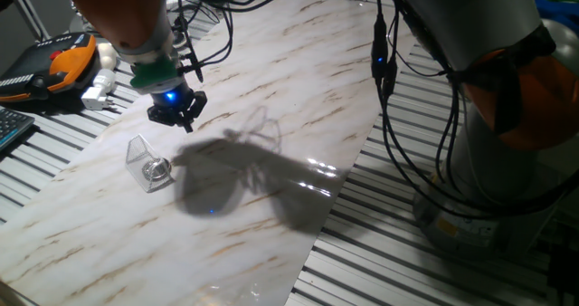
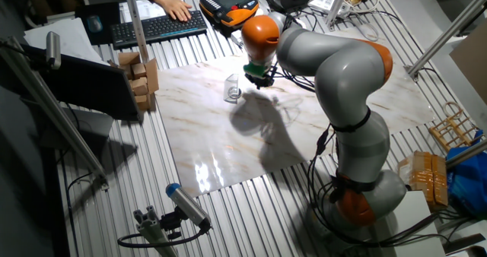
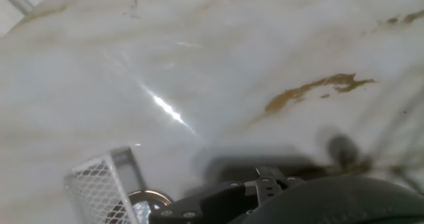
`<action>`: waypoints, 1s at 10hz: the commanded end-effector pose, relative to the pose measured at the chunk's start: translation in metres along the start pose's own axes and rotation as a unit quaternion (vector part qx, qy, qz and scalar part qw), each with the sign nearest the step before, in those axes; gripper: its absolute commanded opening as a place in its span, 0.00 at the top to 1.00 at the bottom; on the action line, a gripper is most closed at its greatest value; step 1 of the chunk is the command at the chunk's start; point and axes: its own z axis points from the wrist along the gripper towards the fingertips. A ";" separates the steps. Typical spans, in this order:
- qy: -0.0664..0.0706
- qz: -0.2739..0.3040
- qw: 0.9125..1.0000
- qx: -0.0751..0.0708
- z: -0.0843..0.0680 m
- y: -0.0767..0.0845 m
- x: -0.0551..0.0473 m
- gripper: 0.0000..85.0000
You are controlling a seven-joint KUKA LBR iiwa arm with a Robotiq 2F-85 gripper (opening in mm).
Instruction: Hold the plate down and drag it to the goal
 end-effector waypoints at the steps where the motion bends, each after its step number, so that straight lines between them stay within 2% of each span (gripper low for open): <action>1: -0.039 -0.473 0.878 -0.059 0.000 0.000 0.000 1.00; 3: -0.030 -0.474 0.877 -0.077 -0.001 0.002 0.001 1.00; 4: -0.018 -0.467 0.879 -0.092 -0.004 0.004 0.001 1.00; 5: 0.000 -0.450 0.886 -0.109 -0.007 0.004 0.001 1.00; 6: 0.014 -0.441 0.889 -0.122 -0.010 0.001 -0.002 1.00; 7: 0.015 -0.442 0.889 -0.120 -0.014 0.000 -0.005 1.00; 9: 0.004 -0.448 0.889 -0.096 -0.022 0.004 -0.005 1.00; 10: 0.003 -0.448 0.889 -0.094 -0.021 0.005 -0.004 1.00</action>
